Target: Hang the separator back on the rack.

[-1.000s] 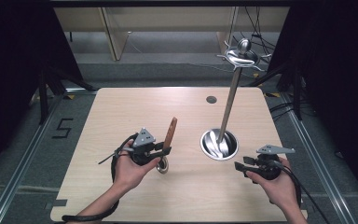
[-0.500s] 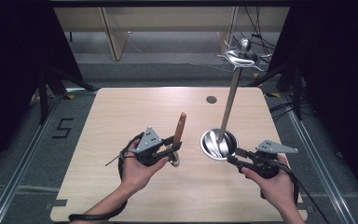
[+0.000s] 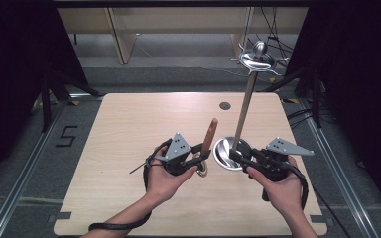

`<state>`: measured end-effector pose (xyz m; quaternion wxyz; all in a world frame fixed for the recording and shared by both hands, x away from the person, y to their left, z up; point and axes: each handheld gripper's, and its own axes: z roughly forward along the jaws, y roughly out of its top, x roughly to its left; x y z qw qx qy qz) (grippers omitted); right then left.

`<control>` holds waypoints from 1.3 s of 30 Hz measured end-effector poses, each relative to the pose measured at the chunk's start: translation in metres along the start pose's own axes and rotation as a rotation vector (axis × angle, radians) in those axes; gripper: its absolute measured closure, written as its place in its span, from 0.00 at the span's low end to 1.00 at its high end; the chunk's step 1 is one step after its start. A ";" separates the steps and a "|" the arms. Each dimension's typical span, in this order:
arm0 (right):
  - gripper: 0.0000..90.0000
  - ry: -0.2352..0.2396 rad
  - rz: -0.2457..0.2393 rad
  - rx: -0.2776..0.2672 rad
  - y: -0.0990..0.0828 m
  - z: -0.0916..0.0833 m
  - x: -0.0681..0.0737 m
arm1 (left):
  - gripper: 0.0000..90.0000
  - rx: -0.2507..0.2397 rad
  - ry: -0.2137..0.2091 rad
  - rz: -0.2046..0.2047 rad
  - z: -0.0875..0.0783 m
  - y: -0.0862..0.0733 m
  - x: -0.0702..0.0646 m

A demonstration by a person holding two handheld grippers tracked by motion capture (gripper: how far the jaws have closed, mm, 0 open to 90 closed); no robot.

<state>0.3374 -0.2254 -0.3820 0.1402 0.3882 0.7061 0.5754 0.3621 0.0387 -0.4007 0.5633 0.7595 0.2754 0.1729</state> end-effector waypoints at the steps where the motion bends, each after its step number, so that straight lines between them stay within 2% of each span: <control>1: 0.64 0.010 -0.011 -0.012 0.002 0.003 0.002 | 0.76 0.005 0.000 -0.002 0.002 0.000 -0.001; 3: 0.64 0.011 0.013 -0.008 0.005 0.005 0.007 | 0.76 0.010 -0.002 -0.005 0.005 0.001 -0.004; 4: 0.64 0.011 -0.016 -0.018 0.007 0.008 0.006 | 0.76 0.010 -0.001 -0.004 0.007 0.001 -0.005; 5: 0.64 0.009 -0.001 -0.018 0.008 0.009 0.009 | 0.76 0.014 -0.003 -0.002 0.009 0.001 -0.006; 6: 0.64 0.009 -0.007 -0.018 0.010 0.010 0.010 | 0.76 0.019 0.000 -0.001 0.011 0.002 -0.007; 8: 0.63 -0.002 -0.048 -0.031 0.013 0.015 0.012 | 0.76 0.022 0.006 -0.007 0.012 0.002 -0.009; 9: 0.63 0.005 -0.023 -0.027 0.013 0.015 0.015 | 0.76 0.022 0.009 -0.018 0.016 0.002 -0.012; 10: 0.63 0.005 -0.023 -0.027 0.013 0.015 0.015 | 0.76 0.022 0.009 -0.018 0.016 0.002 -0.012; 11: 0.63 0.007 -0.051 -0.037 0.015 0.020 0.015 | 0.76 0.027 0.009 -0.011 0.018 0.003 -0.014; 13: 0.63 -0.009 -0.058 -0.031 0.015 0.021 0.015 | 0.76 0.026 0.005 0.001 0.021 0.004 -0.016; 15: 0.63 -0.007 -0.032 -0.031 0.015 0.022 0.017 | 0.76 0.031 0.001 0.002 0.023 0.005 -0.019; 16: 0.64 -0.009 -0.056 -0.041 0.016 0.024 0.016 | 0.76 0.029 0.001 0.001 0.024 0.006 -0.020; 17: 0.64 -0.004 -0.051 -0.039 0.016 0.024 0.016 | 0.76 0.027 -0.006 0.004 0.025 0.006 -0.020; 21: 0.69 -0.019 -0.065 -0.033 0.015 0.024 0.015 | 0.76 0.027 0.005 -0.010 0.027 0.008 -0.025; 23: 0.71 -0.020 -0.050 -0.032 0.014 0.024 0.015 | 0.76 0.032 -0.005 0.001 0.028 0.009 -0.027; 26: 0.74 -0.027 -0.065 -0.051 0.014 0.024 0.012 | 0.76 0.032 -0.008 0.007 0.029 0.010 -0.028; 29: 0.78 -0.024 -0.068 -0.046 0.014 0.023 0.010 | 0.76 0.031 -0.002 0.006 0.031 0.010 -0.031; 30: 0.78 -0.023 -0.045 -0.046 0.014 0.023 0.011 | 0.76 0.031 -0.002 0.006 0.031 0.010 -0.031; 31: 0.78 -0.025 -0.056 -0.051 0.014 0.024 0.009 | 0.76 0.035 -0.003 0.011 0.032 0.010 -0.031; 33: 0.79 -0.014 -0.046 -0.046 0.013 0.023 0.009 | 0.76 0.040 -0.008 0.010 0.033 0.010 -0.031; 36: 0.81 0.005 -0.065 -0.033 0.014 0.023 0.008 | 0.75 0.032 -0.022 0.001 0.034 0.010 -0.031; 39: 0.82 0.009 -0.072 -0.020 0.016 0.020 0.009 | 0.73 0.033 -0.047 0.032 0.031 0.013 -0.029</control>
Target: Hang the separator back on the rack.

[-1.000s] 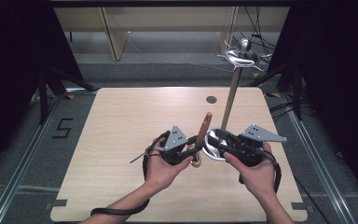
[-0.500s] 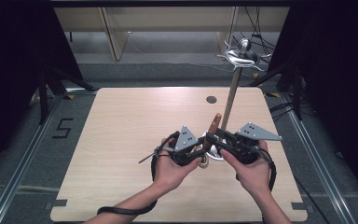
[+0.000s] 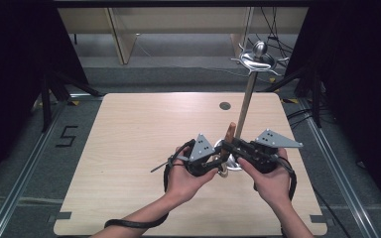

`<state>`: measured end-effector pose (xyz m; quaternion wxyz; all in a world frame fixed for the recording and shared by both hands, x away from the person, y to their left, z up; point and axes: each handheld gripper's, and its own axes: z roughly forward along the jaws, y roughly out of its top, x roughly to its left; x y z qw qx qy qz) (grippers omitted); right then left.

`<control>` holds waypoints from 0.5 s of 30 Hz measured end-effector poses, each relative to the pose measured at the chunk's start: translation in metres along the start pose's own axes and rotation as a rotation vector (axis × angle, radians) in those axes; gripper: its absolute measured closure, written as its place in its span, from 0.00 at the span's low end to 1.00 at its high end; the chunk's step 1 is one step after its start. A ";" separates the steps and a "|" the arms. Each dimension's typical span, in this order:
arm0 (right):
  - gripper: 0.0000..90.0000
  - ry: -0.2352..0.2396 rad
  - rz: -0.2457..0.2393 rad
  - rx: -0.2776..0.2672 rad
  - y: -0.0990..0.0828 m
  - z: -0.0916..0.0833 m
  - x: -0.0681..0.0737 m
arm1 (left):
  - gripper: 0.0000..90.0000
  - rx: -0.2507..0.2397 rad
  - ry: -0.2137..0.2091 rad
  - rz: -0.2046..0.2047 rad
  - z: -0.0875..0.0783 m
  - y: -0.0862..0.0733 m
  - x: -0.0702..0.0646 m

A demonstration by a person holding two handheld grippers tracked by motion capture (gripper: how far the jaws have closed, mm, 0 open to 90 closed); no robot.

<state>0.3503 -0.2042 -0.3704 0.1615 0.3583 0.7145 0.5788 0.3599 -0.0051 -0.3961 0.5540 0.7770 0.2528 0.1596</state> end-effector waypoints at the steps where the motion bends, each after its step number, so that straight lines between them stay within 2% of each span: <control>1: 0.82 0.000 0.000 0.000 0.000 0.000 0.000 | 0.70 0.000 0.000 0.000 0.000 0.000 0.000; 2: 0.82 0.002 -0.052 -0.011 0.002 -0.001 -0.003 | 0.68 0.013 -0.004 0.015 -0.007 0.000 0.003; 3: 0.82 0.009 -0.077 -0.001 0.004 -0.003 -0.005 | 0.65 0.022 -0.004 0.021 -0.010 0.000 0.005; 4: 0.82 0.008 -0.055 -0.003 0.004 -0.004 -0.005 | 0.63 0.037 -0.001 0.022 -0.017 -0.002 0.009; 5: 0.82 0.019 -0.061 -0.006 0.006 -0.008 -0.008 | 0.61 0.046 0.003 0.035 -0.023 -0.004 0.014; 6: 0.82 0.013 -0.072 -0.004 0.008 -0.010 -0.010 | 0.59 0.061 0.014 0.019 -0.030 -0.007 0.018; 7: 0.82 0.013 -0.072 -0.004 0.008 -0.010 -0.010 | 0.58 0.061 0.014 0.019 -0.030 -0.007 0.018; 8: 0.82 0.029 -0.074 -0.017 0.010 -0.014 -0.015 | 0.57 0.084 0.035 0.028 -0.045 -0.013 0.032; 9: 0.82 0.024 -0.086 -0.019 0.011 -0.017 -0.017 | 0.56 0.099 0.041 0.026 -0.053 -0.017 0.040; 10: 0.82 0.029 -0.072 -0.015 0.012 -0.020 -0.018 | 0.56 0.108 0.053 0.021 -0.062 -0.021 0.047; 11: 0.82 0.030 -0.084 -0.011 0.014 -0.023 -0.021 | 0.56 0.108 0.053 0.021 -0.062 -0.021 0.047; 13: 0.82 0.045 -0.080 -0.009 0.015 -0.030 -0.025 | 0.55 0.126 0.088 0.007 -0.079 -0.032 0.062; 14: 0.81 0.055 -0.101 -0.011 0.017 -0.032 -0.029 | 0.55 0.142 0.124 -0.013 -0.097 -0.044 0.075; 15: 0.81 0.065 -0.105 -0.009 0.017 -0.034 -0.031 | 0.55 0.142 0.124 -0.013 -0.097 -0.044 0.075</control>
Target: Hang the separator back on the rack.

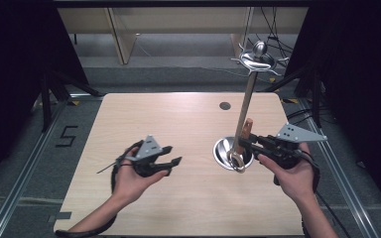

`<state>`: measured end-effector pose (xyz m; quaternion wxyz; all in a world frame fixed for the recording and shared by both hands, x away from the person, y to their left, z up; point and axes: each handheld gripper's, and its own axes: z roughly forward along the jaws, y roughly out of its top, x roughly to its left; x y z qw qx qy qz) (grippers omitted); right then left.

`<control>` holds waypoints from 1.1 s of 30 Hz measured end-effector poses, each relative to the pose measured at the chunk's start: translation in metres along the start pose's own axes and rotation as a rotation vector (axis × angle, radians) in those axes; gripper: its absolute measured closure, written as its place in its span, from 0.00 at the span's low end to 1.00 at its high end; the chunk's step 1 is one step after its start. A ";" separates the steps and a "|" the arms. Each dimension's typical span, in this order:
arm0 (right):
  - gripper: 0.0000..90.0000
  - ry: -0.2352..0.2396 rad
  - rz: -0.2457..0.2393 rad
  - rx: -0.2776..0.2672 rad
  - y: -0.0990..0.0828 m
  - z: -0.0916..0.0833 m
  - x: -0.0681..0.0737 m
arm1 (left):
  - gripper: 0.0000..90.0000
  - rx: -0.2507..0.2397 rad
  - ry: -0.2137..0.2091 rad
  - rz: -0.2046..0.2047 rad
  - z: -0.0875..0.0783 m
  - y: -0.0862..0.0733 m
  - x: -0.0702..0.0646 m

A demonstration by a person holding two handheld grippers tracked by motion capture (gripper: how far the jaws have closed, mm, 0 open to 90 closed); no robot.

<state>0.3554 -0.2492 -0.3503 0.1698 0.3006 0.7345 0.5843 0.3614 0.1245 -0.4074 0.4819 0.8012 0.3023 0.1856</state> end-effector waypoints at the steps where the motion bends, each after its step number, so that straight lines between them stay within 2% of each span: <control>1: 0.81 0.004 0.013 0.006 0.000 -0.003 -0.001 | 0.55 0.013 0.034 -0.031 -0.010 -0.014 0.011; 3: 0.81 0.007 -0.003 0.003 0.001 -0.007 -0.006 | 0.55 0.041 0.068 -0.058 -0.021 -0.033 0.022; 5: 0.81 0.019 -0.003 0.011 0.003 -0.011 -0.008 | 0.55 0.060 0.074 -0.092 -0.030 -0.050 0.029; 7: 0.82 0.043 -0.034 0.003 0.006 -0.012 -0.011 | 0.55 0.069 0.085 -0.118 -0.038 -0.062 0.032; 8: 0.82 0.043 -0.034 0.003 0.006 -0.012 -0.011 | 0.55 0.069 0.085 -0.118 -0.038 -0.062 0.032; 9: 0.81 0.079 -0.021 0.027 0.009 -0.014 -0.012 | 0.55 0.070 0.089 -0.136 -0.045 -0.069 0.032; 10: 0.82 0.076 -0.055 0.019 0.011 -0.013 -0.013 | 0.55 0.067 0.085 -0.136 -0.047 -0.071 0.032; 13: 0.81 0.109 -0.057 0.036 0.017 -0.012 -0.013 | 0.54 0.061 0.097 -0.126 -0.050 -0.073 0.029; 15: 0.81 0.121 -0.058 0.036 0.019 -0.011 -0.012 | 0.54 0.053 0.088 -0.124 -0.050 -0.073 0.027; 17: 0.81 0.117 -0.056 0.048 0.023 -0.010 -0.011 | 0.53 0.048 0.081 -0.114 -0.049 -0.071 0.026; 18: 0.82 0.122 -0.077 0.028 0.024 -0.009 -0.012 | 0.53 0.048 0.080 -0.114 -0.049 -0.071 0.025; 19: 0.82 0.122 -0.077 0.028 0.024 -0.009 -0.012 | 0.53 0.048 0.080 -0.114 -0.049 -0.071 0.025; 21: 0.81 0.126 -0.057 0.040 0.027 -0.008 -0.010 | 0.52 0.047 0.087 -0.113 -0.048 -0.071 0.023; 22: 0.81 0.126 -0.057 0.040 0.027 -0.008 -0.010 | 0.52 0.045 0.080 -0.115 -0.048 -0.071 0.024; 23: 0.81 0.124 -0.061 0.028 0.029 -0.007 -0.009 | 0.52 0.046 0.091 -0.124 -0.048 -0.072 0.024; 24: 0.81 0.129 -0.057 0.039 0.032 -0.008 -0.008 | 0.52 0.045 0.092 -0.128 -0.048 -0.072 0.024; 28: 0.81 0.117 -0.087 0.027 0.039 -0.008 -0.008 | 0.51 0.038 0.083 -0.153 -0.048 -0.074 0.027; 29: 0.81 0.116 -0.071 0.041 0.041 -0.009 -0.007 | 0.51 0.038 0.081 -0.158 -0.048 -0.074 0.028; 30: 0.81 0.117 -0.090 0.029 0.042 -0.008 -0.008 | 0.51 0.038 0.087 -0.162 -0.048 -0.075 0.028; 33: 0.81 0.123 -0.085 0.026 0.047 -0.008 -0.007 | 0.51 0.034 0.087 -0.167 -0.048 -0.075 0.028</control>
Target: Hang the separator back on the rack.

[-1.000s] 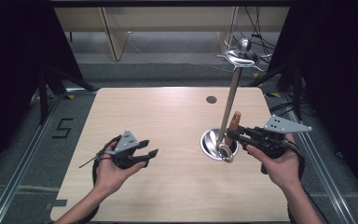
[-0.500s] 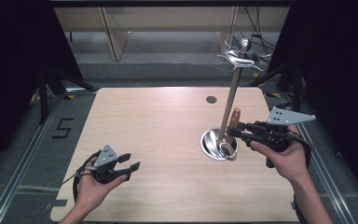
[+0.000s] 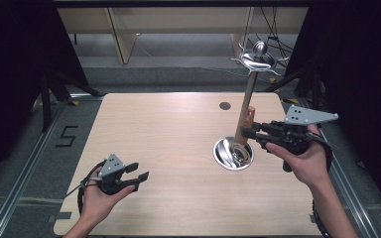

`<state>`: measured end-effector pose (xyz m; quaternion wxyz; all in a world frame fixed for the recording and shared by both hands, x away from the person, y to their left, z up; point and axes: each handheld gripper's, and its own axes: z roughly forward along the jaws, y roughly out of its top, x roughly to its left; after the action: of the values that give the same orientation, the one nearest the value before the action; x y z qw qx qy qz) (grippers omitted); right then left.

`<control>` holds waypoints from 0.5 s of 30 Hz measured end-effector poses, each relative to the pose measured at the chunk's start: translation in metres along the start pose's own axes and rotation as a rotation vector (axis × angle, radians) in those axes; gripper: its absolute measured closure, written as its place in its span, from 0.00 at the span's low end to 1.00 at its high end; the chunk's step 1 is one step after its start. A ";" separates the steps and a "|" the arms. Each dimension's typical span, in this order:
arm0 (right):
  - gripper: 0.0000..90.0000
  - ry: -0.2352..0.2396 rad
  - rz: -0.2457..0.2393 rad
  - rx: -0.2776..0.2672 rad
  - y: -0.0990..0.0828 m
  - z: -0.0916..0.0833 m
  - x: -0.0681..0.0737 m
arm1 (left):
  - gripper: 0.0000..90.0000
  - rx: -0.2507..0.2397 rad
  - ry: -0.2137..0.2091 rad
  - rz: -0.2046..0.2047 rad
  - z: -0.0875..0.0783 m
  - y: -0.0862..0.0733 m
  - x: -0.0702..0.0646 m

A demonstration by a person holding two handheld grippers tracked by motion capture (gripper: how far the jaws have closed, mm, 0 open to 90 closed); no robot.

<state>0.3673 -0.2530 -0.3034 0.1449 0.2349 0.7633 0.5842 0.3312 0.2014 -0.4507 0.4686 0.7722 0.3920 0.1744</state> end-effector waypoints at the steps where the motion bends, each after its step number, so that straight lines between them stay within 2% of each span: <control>1: 0.81 -0.009 0.000 0.006 0.001 -0.001 0.000 | 0.51 -0.006 -0.001 -0.019 0.001 0.000 -0.001; 4: 0.81 -0.017 0.002 -0.002 0.005 0.000 0.001 | 0.50 -0.002 -0.009 -0.012 0.000 0.000 0.000; 6: 0.82 -0.021 -0.019 -0.011 0.007 0.001 0.000 | 0.50 -0.006 -0.008 -0.026 0.001 0.000 -0.001; 7: 0.81 -0.018 -0.018 -0.010 0.008 0.002 0.000 | 0.50 -0.009 -0.015 -0.003 0.001 0.001 0.000; 8: 0.82 -0.013 0.000 -0.005 0.009 0.002 0.001 | 0.50 -0.010 -0.014 -0.007 0.000 0.001 0.000; 9: 0.81 -0.014 -0.012 -0.017 0.011 0.003 0.001 | 0.50 -0.011 -0.013 -0.021 0.001 0.001 0.000; 10: 0.81 -0.024 -0.023 -0.009 0.012 0.003 0.000 | 0.50 -0.011 -0.015 -0.018 0.000 0.001 0.000; 14: 0.81 -0.017 -0.014 -0.007 0.017 0.005 0.001 | 0.50 -0.009 -0.006 -0.014 0.001 0.001 0.000; 15: 0.81 -0.029 -0.015 -0.013 0.018 0.005 0.001 | 0.49 -0.010 -0.007 -0.014 0.001 0.001 0.000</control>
<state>0.3721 -0.2445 -0.2879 0.1618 0.2366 0.7590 0.5846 0.3323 0.2012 -0.4502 0.4751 0.7676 0.3950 0.1704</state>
